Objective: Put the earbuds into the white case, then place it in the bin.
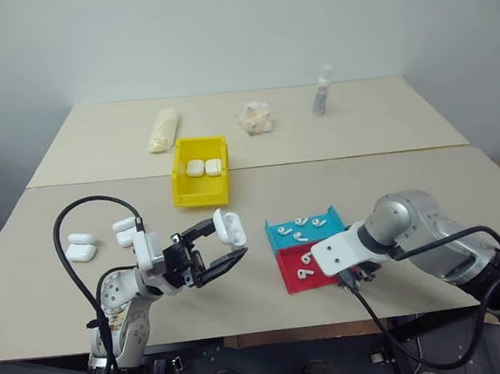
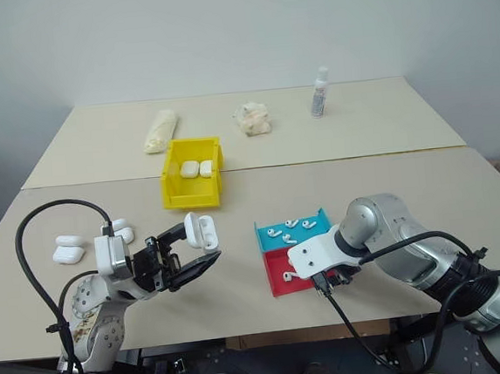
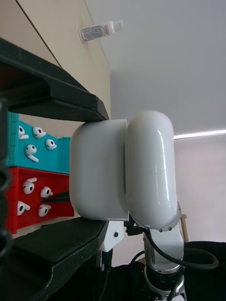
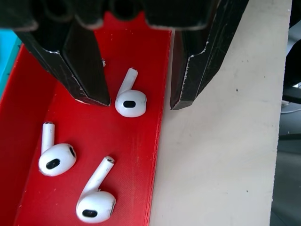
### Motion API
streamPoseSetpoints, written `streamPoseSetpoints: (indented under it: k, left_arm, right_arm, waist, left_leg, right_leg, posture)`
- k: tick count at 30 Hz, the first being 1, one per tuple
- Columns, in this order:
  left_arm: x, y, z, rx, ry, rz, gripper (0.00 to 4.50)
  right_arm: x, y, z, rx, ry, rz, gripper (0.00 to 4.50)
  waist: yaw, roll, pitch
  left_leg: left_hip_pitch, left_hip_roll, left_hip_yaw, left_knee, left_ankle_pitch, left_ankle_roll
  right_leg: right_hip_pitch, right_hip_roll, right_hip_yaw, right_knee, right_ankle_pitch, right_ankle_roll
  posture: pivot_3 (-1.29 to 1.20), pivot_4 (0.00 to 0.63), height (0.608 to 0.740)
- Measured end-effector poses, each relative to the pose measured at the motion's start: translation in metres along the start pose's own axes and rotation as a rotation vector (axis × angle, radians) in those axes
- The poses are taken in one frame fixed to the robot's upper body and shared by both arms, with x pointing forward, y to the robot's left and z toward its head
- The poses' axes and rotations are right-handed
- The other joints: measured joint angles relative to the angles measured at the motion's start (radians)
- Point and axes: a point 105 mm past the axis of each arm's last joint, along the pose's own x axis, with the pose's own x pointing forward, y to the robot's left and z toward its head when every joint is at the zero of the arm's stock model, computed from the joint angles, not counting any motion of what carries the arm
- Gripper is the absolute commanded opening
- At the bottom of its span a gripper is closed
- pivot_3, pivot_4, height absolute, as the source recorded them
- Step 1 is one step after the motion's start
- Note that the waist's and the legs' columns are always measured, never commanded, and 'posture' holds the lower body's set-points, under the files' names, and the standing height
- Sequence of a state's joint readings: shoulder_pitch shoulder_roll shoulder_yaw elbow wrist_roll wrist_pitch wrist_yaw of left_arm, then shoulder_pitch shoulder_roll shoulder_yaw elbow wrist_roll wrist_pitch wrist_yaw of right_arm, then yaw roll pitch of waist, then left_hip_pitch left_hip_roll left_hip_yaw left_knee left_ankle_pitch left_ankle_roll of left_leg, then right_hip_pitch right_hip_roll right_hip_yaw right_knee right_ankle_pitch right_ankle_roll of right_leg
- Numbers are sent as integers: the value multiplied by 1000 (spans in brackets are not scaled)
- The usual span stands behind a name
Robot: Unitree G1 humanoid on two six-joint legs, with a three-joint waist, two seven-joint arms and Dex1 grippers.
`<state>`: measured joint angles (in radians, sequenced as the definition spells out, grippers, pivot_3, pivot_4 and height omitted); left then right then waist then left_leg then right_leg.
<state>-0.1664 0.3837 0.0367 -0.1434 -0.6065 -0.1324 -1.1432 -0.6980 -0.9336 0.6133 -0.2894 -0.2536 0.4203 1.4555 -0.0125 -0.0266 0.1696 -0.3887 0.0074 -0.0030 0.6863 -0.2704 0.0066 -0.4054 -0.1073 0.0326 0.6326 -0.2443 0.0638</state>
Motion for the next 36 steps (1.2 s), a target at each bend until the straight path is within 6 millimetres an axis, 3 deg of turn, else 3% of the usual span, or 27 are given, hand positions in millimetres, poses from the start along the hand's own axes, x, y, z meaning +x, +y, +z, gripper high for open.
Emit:
streamPoseSetpoints:
  k: [20, 23, 36]
  left_arm:
    - [-1, -1, -3, 0, 19, 8, 2752]
    - [-1, 0, -3, 1, 19, 12, 2752]
    - [-2, -1, -3, 0, 23, 16, 2752]
  right_arm:
    - [3, -3, -5, -12, 17, -1, 2440]
    - [3, -3, -5, -16, 19, 4, 1869]
    - [2, -5, -5, -26, 21, 6, 1869]
  waist:
    - [0, 0, 0]
    - [0, 0, 0]
    - [0, 0, 0]
  left_leg:
    - [0, 0, 0, 0, 0, 0]
    - [0, 0, 0, 0, 0, 0]
    - [0, 0, 0, 0, 0, 0]
  right_leg:
    - [0, 0, 0, 0, 0, 0]
    - [0, 0, 0, 0, 0, 0]
    - [0, 0, 0, 0, 0, 0]
  posture:
    - [0, 150, 740]
    - [0, 150, 740]
    - [0, 150, 740]
